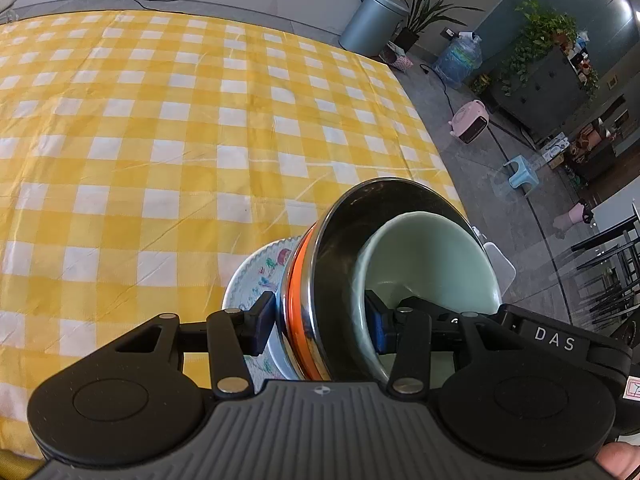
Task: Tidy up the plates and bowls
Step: 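Lift the bowl stack with the left gripper over the plate stack, then lower the bowl stack onto the plates and open the left gripper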
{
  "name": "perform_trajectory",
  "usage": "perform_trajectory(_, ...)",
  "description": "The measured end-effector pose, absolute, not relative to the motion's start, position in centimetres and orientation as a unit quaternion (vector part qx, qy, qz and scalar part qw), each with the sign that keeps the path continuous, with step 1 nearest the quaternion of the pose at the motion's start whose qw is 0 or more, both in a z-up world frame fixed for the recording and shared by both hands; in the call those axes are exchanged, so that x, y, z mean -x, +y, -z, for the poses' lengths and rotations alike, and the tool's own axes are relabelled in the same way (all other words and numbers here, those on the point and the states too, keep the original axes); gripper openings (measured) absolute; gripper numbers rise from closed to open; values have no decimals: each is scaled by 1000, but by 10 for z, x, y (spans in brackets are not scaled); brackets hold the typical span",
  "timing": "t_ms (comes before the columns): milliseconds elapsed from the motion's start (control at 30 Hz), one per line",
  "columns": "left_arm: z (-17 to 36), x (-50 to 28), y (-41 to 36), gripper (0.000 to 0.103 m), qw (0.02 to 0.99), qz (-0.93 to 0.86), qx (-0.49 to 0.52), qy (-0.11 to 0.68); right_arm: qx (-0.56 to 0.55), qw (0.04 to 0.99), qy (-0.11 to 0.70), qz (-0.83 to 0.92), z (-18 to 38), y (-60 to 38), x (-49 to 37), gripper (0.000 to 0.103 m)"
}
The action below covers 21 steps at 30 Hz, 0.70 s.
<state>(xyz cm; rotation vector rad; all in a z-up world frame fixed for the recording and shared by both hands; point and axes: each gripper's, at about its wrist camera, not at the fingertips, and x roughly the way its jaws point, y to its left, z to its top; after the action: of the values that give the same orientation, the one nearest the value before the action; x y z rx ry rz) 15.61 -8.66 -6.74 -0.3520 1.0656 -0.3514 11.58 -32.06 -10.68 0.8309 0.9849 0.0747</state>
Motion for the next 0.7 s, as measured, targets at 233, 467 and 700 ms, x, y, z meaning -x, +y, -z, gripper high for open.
perform_trajectory(233,73,-158,-86,52,826,160,170,513,-388,793,469,-34,112,-317,-120,46)
perform_trajectory(467,73,-158,-88,52,830,154,161,511,-390,788,475,-26,116,-318,-121,46)
perform_trajectory(700,72,-157,-89,52,834,150,158,507,-419,770,481,-30,122,-322,-118,49)
